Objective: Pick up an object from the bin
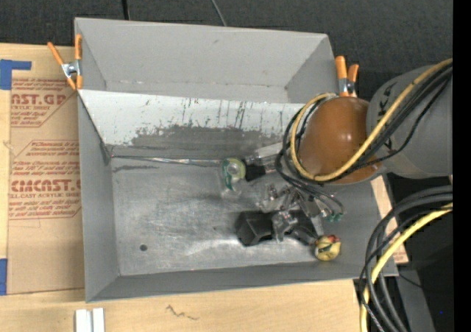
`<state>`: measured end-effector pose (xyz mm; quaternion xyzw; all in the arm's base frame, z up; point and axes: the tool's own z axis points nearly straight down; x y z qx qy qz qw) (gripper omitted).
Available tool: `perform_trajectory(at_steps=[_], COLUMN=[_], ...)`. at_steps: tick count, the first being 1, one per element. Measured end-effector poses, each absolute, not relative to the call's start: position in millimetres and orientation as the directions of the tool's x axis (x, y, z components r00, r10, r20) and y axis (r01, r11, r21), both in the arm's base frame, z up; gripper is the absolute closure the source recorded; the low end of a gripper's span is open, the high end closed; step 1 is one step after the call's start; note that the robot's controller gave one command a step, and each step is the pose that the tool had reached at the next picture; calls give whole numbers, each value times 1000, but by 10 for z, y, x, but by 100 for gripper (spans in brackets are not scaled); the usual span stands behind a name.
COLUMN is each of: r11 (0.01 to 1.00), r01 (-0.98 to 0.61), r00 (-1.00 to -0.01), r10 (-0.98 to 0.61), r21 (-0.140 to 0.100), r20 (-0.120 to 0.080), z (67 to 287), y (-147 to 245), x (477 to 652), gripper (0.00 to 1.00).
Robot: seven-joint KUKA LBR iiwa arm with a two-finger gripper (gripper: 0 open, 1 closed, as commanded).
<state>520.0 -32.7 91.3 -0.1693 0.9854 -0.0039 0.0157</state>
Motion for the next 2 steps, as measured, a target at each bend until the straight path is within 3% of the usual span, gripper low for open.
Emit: perform_trajectory(at_steps=[1,2], r11=[943,938], r01=[-333,-346], r00=[-942,-938], r10=[-334,-346], r21=[-15,1], r20=[-39,1], z=[933,2181], y=[-327,-308], x=[5163,4994], gripper=[100,100])
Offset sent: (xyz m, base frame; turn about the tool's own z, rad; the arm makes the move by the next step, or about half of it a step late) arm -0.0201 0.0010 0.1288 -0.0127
